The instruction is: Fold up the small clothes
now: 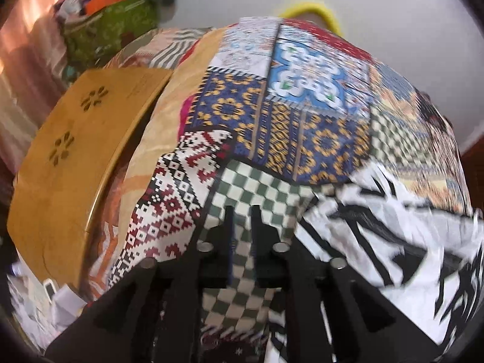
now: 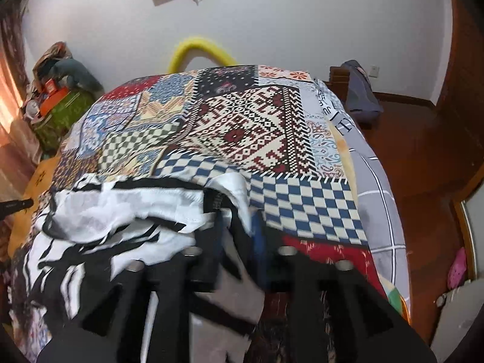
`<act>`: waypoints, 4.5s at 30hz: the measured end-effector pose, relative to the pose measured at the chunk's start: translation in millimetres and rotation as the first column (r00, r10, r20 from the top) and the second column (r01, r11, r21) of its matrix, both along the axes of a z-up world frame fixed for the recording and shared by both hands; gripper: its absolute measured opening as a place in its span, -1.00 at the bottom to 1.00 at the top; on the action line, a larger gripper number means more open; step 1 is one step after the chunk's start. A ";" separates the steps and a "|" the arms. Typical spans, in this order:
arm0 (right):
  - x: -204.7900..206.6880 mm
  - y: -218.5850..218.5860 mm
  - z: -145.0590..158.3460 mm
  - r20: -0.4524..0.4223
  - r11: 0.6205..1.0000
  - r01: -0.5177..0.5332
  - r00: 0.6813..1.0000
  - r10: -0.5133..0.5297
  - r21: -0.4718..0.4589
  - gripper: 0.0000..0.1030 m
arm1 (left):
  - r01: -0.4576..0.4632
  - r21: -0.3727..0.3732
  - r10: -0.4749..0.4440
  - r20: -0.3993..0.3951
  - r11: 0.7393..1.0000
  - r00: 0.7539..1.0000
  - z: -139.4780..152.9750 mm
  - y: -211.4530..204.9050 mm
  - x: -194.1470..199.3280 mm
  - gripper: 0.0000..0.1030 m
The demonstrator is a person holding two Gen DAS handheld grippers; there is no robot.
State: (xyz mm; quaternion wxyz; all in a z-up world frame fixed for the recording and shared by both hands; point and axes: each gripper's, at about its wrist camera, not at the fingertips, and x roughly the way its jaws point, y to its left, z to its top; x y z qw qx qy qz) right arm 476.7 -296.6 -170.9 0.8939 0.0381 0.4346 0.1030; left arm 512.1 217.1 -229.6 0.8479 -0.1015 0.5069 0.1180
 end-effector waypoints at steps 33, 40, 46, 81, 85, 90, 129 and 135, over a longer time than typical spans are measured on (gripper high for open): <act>-159.4 15.1 -0.1 -0.073 0.975 -0.161 0.982 0.173 0.151 -0.81 | 0.208 -0.075 -0.208 0.008 0.975 0.978 21.2 -86.7 -170.4 -0.85; -192.9 6.5 -5.0 -0.089 0.978 -0.175 0.979 0.185 0.112 -0.81 | 0.240 -0.064 -0.241 -0.007 0.969 0.970 22.4 -98.3 -229.7 -0.84; -209.7 -1.7 -21.8 -0.133 0.982 -0.154 0.977 0.168 0.112 -0.77 | 0.244 -0.065 -0.248 -0.059 0.968 0.967 4.5 -100.6 -255.6 -0.73; -89.2 -25.2 -3.1 -0.011 0.999 -0.034 0.999 0.035 0.020 -0.14 | 0.264 -0.054 -0.266 -0.025 0.963 0.964 -30.4 -54.0 -86.1 0.04; -72.1 -26.5 -13.4 -0.044 0.996 -0.038 0.998 0.041 0.081 -0.15 | 0.287 -0.062 -0.290 -0.044 0.956 0.956 -42.0 -61.9 -79.9 -0.70; -65.3 -17.4 -22.9 -0.055 0.995 -0.060 0.996 0.065 0.086 -0.86 | 0.276 0.002 -0.276 -0.035 0.961 0.961 -39.7 -71.7 -81.3 -0.94; -65.5 -19.6 8.4 0.095 0.997 0.042 0.995 -0.035 -0.068 -0.18 | 0.058 0.144 -0.063 0.036 0.988 0.997 6.4 -39.7 -52.8 -0.63; -85.6 11.7 36.4 0.133 0.995 -0.099 0.986 0.101 -0.021 -0.02 | 0.120 0.127 -0.135 0.117 0.985 0.984 47.9 -64.1 -70.0 -0.04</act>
